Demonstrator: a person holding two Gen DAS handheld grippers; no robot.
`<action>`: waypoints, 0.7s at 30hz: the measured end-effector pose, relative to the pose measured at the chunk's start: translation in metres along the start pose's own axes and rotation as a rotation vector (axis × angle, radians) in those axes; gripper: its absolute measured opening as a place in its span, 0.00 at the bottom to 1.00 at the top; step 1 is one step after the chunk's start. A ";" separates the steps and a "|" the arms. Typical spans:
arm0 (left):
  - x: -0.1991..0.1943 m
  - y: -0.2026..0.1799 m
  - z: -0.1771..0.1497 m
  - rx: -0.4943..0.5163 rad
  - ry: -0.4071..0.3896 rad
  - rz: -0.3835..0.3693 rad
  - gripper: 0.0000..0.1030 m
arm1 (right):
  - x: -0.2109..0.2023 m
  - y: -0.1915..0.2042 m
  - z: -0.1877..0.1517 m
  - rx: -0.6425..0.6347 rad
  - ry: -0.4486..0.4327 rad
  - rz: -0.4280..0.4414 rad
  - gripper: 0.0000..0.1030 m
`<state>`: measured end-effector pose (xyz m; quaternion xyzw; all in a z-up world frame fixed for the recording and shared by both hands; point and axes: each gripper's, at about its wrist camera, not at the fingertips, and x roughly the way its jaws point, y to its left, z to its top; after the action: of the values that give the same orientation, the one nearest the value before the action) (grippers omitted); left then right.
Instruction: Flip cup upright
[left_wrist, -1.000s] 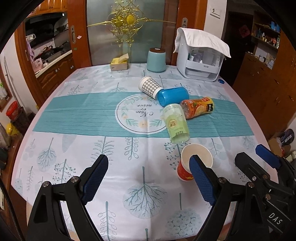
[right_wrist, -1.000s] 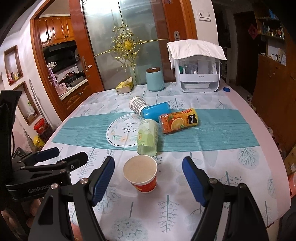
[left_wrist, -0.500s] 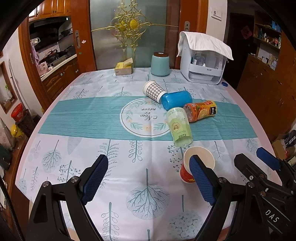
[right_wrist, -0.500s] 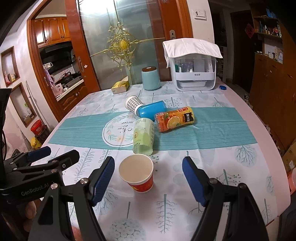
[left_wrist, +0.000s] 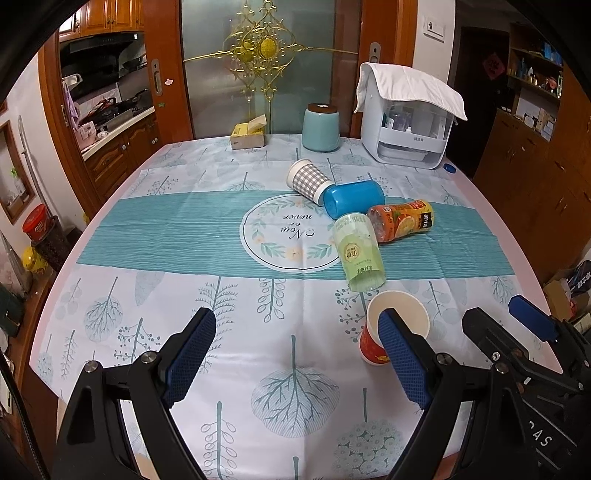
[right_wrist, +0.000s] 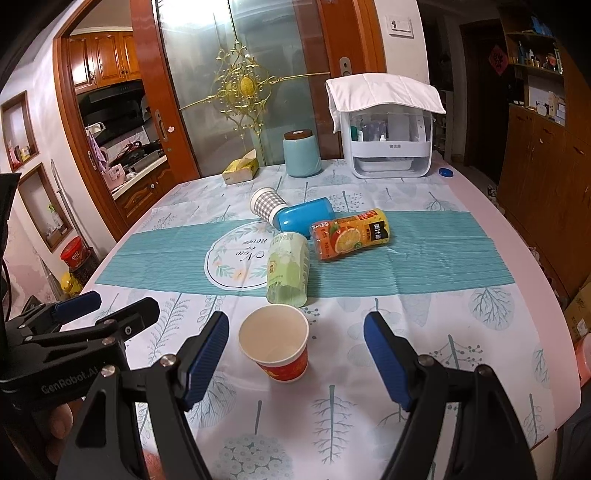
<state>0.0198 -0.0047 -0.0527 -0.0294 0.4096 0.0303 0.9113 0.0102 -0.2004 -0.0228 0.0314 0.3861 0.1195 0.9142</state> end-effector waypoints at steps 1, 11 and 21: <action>0.000 0.000 0.000 0.001 0.000 0.002 0.86 | 0.001 0.001 -0.001 -0.001 0.001 -0.001 0.74; 0.000 0.000 -0.001 0.002 0.001 0.001 0.86 | 0.005 0.001 -0.004 -0.001 0.008 -0.007 0.74; 0.001 0.001 -0.002 0.001 0.004 0.002 0.86 | 0.005 0.001 -0.004 -0.002 0.006 -0.008 0.74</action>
<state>0.0186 -0.0042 -0.0551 -0.0286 0.4112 0.0309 0.9106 0.0105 -0.1985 -0.0285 0.0285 0.3888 0.1163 0.9135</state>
